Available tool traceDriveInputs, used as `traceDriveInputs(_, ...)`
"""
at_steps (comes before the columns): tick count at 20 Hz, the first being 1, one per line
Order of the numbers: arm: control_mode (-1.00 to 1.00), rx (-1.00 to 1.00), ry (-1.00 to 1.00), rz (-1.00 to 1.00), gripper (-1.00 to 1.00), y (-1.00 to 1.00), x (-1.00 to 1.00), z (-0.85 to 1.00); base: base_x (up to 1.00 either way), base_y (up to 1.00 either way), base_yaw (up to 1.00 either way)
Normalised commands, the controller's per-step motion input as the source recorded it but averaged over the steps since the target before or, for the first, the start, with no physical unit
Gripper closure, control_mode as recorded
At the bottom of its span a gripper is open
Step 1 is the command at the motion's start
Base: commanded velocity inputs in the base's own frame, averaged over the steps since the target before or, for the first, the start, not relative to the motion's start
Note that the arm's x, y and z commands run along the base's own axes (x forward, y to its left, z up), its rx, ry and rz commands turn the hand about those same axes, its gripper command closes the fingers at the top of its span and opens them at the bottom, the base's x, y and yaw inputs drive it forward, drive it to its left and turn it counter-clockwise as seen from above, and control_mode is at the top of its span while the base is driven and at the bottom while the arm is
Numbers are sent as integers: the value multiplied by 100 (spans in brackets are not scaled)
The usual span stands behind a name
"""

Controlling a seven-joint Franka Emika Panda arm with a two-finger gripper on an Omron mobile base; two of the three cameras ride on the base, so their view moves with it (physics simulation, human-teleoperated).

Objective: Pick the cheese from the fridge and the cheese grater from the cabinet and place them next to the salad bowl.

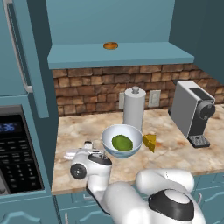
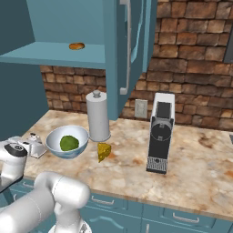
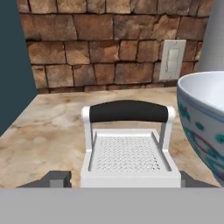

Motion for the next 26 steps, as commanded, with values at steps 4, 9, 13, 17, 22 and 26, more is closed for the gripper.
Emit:
traceDriveInputs(4, -100, 3, 0, 0, -100, -1, -10, -2, 0, 0, 0)
traceDriveInputs(9, -100, 1, 0, -1, -100, 0, -13, -1, 0, 0, 0)
traceDriveInputs(13, -100, 1, -1, -1, -100, 0, -18, 0, 0, 0, 0)
traceDriveInputs(17, -100, 3, 0, -1, -100, 0, -15, 5, 0, 0, 0)
traceDriveInputs(22, -100, 7, 2, -6, -100, -1, -19, 28, 0, 0, 0)
traceDriveInputs(26, -100, 6, 19, -4, -100, -9, -19, 41, 0, 0, 0)
